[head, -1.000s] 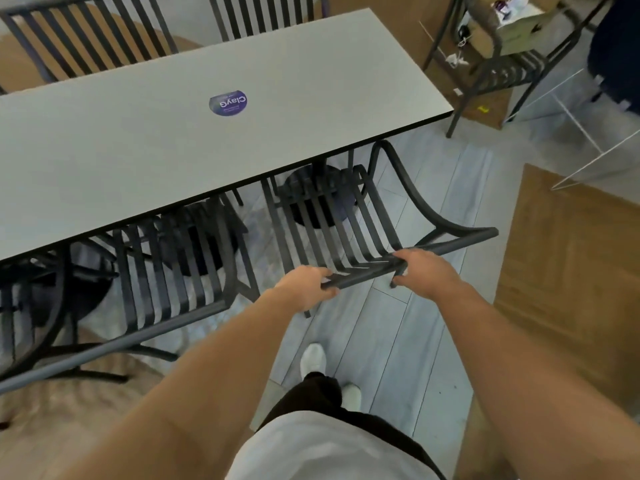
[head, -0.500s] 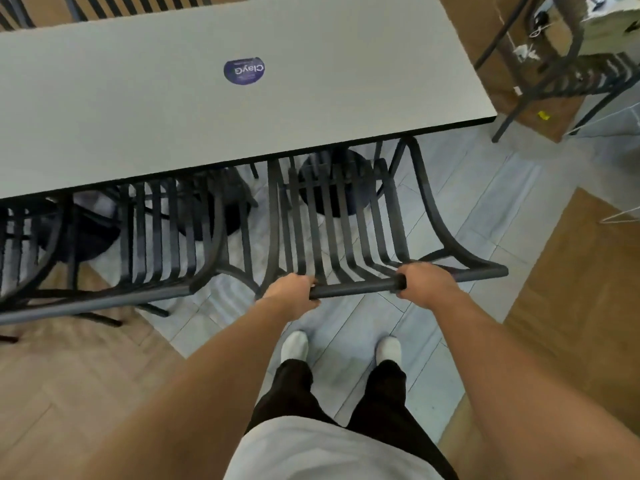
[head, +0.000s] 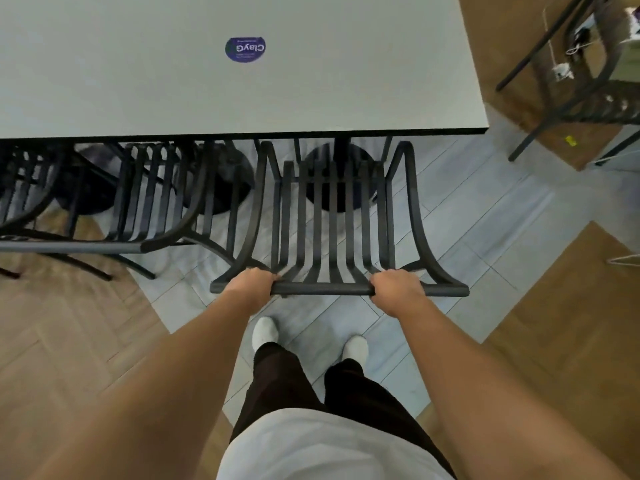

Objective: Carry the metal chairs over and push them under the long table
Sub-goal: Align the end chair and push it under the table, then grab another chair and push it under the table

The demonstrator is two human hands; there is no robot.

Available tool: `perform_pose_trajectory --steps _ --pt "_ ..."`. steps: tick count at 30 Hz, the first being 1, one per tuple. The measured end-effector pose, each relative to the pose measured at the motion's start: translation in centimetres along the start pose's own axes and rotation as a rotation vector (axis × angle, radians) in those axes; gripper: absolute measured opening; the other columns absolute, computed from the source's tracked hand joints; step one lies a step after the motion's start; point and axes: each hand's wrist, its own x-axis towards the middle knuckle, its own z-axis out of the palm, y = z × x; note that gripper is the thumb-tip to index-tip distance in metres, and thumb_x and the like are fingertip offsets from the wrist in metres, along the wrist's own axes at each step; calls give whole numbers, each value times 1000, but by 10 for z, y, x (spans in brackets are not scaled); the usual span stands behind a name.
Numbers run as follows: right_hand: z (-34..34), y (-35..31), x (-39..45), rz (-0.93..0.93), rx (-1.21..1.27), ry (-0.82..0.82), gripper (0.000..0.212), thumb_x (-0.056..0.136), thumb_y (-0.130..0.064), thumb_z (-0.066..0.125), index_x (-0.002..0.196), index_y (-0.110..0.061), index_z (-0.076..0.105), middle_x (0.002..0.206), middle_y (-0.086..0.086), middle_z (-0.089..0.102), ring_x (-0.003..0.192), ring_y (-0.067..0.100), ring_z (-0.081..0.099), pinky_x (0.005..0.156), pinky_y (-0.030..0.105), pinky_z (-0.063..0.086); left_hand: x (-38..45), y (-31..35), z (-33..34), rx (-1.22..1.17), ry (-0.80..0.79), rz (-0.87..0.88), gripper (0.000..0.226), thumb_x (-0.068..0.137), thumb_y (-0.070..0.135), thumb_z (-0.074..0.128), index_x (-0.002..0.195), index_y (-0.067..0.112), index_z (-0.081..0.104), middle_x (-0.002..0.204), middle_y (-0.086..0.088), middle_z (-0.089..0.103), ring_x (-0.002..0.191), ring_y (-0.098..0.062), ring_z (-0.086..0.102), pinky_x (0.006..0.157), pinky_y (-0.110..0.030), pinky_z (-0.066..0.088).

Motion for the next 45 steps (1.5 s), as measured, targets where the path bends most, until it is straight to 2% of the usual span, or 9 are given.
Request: perform_pose_trajectory --steps 4,15,26,30,33,36,38,40,45 --pt "10 19 -6 -17 -25 -8 23 99 -27 53 118 -23 64 89 -1 56 97 24 63 77 35 48 -3 21 10 -27 -10 28 50 104 12 46 147 37 49 123 -4 64 105 -22 64 96 -38 55" --pt "0 45 24 -32 -22 1 21 97 -43 58 113 -31 64 86 -4 63 86 21 63 77 36 53 22 29 -14 10 8 35 51 104 11 44 148 37 48 113 -5 63 81 -20 59 75 -33 58" --pt "-44 53 76 15 13 27 19 97 -43 59 112 -33 64 88 -4 62 88 21 62 79 37 53 71 14 -68 -23 -12 40 46 102 11 43 138 36 57 97 -3 60 83 -23 57 68 -35 53" --pt "-52 53 84 16 43 16 20 98 -42 58 115 -33 63 91 -4 63 86 20 61 76 36 51 83 8 -79 -32 -51 68 44 102 13 47 139 36 57 97 -2 60 84 -22 57 76 -36 57" --pt "-53 55 82 25 86 5 22 96 -45 60 115 -34 65 92 -5 61 91 21 62 77 37 51 85 8 -81 -82 -93 68 39 99 30 62 138 32 59 97 0 61 82 -19 61 79 -35 58" --pt "-62 61 81 47 223 -118 40 87 -56 69 120 -34 65 103 -5 63 104 21 62 86 38 51 87 13 -93 -168 -204 74 71 87 58 72 147 27 51 115 -2 64 97 -20 64 91 -36 55" --pt "-76 67 77 67 420 -223 75 76 -64 77 140 -32 54 131 -1 62 123 24 56 101 42 48 87 20 -108 -176 -269 77 99 80 76 65 158 25 33 144 -7 55 127 -28 55 109 -45 45" --pt "-90 79 73 88 579 -253 97 71 -72 75 152 -29 44 151 1 50 137 27 47 111 46 41 88 34 -122 -168 -254 92 107 81 85 51 162 21 23 159 -11 40 144 -33 40 117 -51 34" --pt "-105 131 75 204 587 -59 79 87 -75 53 147 -23 50 143 6 57 128 28 54 107 47 45 105 93 -157 -221 -115 102 88 93 78 36 159 19 32 148 -15 53 133 -33 53 111 -51 43"
